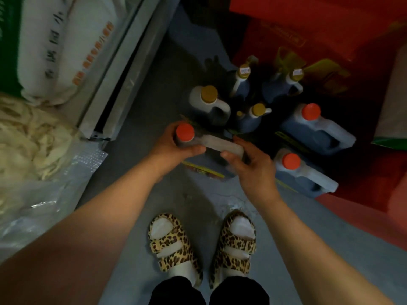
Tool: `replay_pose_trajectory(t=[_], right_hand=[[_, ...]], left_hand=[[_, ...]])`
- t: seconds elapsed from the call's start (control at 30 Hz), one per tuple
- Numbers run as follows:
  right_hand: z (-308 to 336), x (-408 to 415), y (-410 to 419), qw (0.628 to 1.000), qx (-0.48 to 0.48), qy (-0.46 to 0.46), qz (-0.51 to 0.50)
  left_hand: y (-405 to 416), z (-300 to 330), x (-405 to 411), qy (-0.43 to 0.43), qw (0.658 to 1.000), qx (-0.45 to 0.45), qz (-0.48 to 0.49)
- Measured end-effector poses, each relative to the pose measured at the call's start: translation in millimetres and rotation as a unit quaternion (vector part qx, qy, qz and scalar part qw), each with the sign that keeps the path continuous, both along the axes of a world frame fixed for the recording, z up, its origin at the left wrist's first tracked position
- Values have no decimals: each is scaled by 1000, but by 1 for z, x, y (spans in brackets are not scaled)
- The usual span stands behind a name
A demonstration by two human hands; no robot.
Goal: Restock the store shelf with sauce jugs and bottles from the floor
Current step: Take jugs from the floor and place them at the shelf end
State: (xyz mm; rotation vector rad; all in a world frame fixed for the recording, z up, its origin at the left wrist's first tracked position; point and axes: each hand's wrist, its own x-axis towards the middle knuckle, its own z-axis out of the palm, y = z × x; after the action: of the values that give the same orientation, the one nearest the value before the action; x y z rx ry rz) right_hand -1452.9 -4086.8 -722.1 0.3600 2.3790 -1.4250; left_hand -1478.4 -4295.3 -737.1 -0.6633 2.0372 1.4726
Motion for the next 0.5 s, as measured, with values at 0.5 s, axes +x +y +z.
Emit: replay_pose_trajectory(t=[0.5], right_hand=[[281, -23, -6, 989, 93, -21, 109]], left_hand=[[-12, 252, 34, 18, 997, -5, 72]])
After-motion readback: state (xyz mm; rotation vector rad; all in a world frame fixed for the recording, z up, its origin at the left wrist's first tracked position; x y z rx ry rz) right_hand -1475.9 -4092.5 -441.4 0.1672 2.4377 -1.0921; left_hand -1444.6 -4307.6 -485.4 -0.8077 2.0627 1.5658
